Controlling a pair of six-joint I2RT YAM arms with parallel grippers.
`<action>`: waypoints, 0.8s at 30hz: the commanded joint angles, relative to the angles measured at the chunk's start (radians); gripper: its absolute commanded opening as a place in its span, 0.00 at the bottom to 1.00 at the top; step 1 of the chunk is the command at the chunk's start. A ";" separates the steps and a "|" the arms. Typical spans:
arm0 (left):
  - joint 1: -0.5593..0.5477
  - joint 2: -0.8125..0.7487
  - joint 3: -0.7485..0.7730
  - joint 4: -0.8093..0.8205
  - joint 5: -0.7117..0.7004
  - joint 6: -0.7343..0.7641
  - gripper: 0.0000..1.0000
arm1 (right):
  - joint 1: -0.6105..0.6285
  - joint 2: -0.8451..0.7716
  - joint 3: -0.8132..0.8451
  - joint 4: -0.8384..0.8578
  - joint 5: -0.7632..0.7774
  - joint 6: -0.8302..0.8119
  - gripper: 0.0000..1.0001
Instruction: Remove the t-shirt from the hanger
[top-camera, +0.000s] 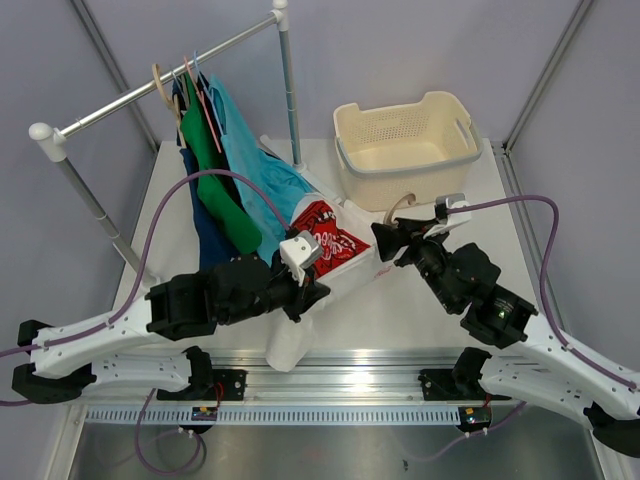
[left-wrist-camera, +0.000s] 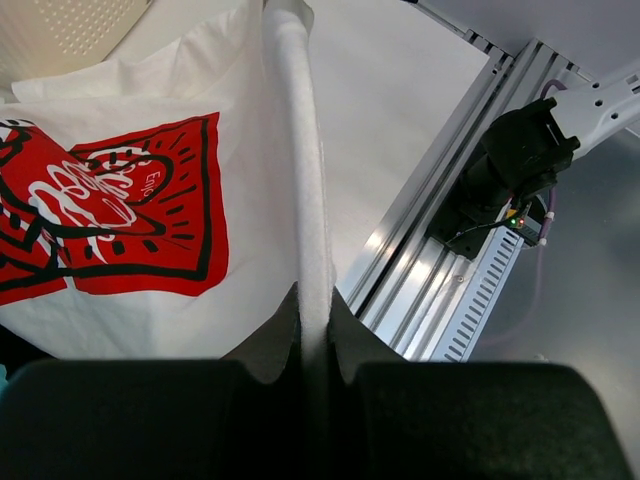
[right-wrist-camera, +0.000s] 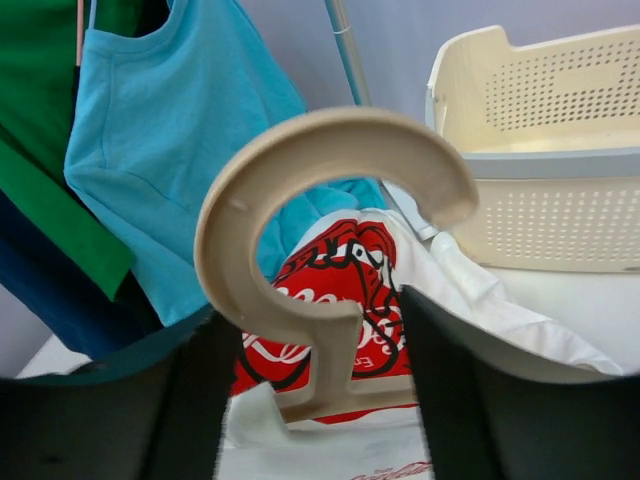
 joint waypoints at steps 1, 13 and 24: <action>-0.012 -0.012 0.031 0.125 0.041 -0.006 0.00 | 0.001 -0.002 -0.007 0.028 0.016 0.004 0.59; -0.011 -0.038 0.033 0.179 0.147 -0.019 0.08 | 0.003 -0.042 0.003 0.019 -0.041 0.045 0.00; -0.011 -0.113 0.004 0.176 0.248 -0.042 0.69 | 0.001 -0.142 0.165 -0.151 0.042 -0.028 0.00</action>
